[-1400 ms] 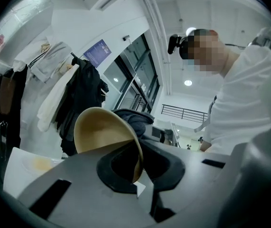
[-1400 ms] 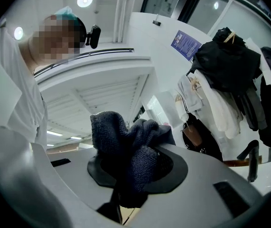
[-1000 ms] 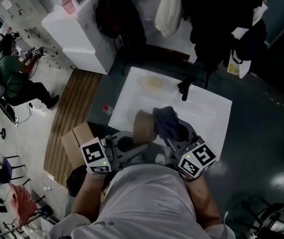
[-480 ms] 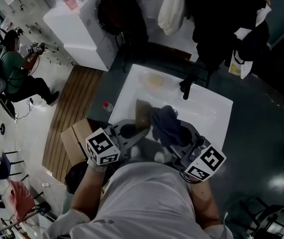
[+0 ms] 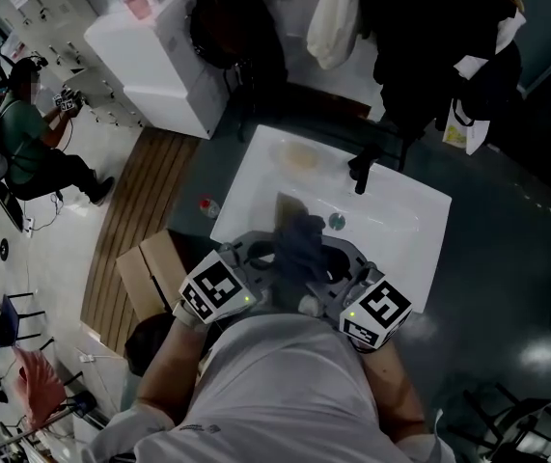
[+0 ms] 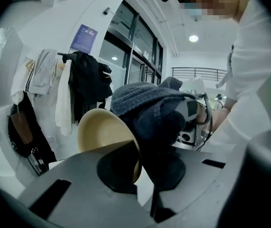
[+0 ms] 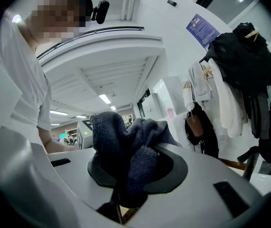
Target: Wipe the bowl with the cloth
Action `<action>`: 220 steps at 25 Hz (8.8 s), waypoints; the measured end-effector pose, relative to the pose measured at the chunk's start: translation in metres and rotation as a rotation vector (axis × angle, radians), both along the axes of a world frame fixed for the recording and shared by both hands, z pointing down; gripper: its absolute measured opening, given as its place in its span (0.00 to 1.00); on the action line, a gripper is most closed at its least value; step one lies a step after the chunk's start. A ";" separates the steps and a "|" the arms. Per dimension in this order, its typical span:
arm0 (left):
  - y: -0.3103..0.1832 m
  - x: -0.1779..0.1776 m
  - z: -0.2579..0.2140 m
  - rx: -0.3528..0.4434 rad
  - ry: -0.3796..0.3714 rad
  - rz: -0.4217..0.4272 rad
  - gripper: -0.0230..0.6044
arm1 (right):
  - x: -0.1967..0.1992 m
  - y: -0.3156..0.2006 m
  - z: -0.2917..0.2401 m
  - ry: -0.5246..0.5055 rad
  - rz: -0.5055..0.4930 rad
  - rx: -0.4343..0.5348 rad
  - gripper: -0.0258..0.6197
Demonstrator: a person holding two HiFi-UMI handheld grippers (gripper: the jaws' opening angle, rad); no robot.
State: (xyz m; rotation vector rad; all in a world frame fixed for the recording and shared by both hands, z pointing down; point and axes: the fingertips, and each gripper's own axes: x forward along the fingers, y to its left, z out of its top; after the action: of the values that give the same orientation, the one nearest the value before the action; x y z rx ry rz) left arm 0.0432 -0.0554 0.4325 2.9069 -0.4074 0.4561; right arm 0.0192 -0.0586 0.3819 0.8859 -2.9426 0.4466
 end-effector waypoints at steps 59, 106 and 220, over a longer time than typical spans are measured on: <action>-0.005 -0.043 -0.055 0.000 0.386 0.148 0.06 | -0.042 0.013 0.053 -0.045 -0.254 -0.164 0.19; 0.071 -0.004 0.030 0.150 -0.182 0.430 0.06 | 0.054 -0.047 0.043 -0.123 0.162 -0.219 0.19; 0.005 -0.035 0.102 0.826 -1.050 0.495 0.07 | 0.032 -0.090 0.063 1.154 0.189 0.328 0.19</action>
State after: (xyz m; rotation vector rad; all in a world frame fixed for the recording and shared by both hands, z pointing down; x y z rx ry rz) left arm 0.0082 -0.0503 0.5343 3.1648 0.0828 2.4068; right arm 0.0513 -0.1483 0.4448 0.9771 -1.8737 -0.4427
